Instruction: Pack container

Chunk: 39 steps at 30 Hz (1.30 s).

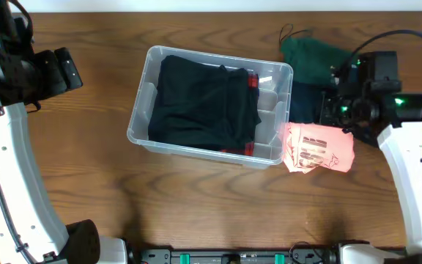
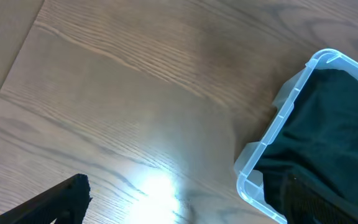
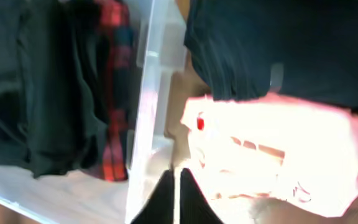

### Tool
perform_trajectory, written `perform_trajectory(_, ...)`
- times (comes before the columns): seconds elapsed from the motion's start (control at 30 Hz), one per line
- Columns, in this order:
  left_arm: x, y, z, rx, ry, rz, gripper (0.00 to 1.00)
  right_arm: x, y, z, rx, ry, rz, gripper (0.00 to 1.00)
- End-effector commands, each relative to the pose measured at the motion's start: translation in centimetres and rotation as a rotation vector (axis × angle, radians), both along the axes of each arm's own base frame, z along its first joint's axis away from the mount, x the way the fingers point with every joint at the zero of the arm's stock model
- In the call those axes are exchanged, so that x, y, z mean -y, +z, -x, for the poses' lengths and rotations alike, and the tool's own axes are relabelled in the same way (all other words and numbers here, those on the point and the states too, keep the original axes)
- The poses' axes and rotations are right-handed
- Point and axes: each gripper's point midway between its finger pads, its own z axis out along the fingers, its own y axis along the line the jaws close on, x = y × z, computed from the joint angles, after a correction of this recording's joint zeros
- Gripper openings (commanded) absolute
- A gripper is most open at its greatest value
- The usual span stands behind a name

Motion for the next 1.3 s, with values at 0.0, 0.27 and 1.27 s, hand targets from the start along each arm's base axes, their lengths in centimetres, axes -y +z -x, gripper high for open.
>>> perform_trajectory(0.0, -0.2, 0.0, 0.4, -0.004, 0.013, -0.004, 0.98, -0.4, -1.7, 0.0, -0.079, -0.007, 0.012, 0.01)
perform_trajectory(0.27, -0.2, 0.0, 0.4, -0.005, 0.013, -0.004, 0.98, -3.4, -5.9, -0.6, -0.182, 0.076, 0.023, 0.01)
perform_trajectory(1.27, -0.2, 0.0, 0.4, -0.004, 0.013, -0.004, 0.98, -7.1, -7.2, -8.0, 0.053, 0.113, -0.004, 0.56)
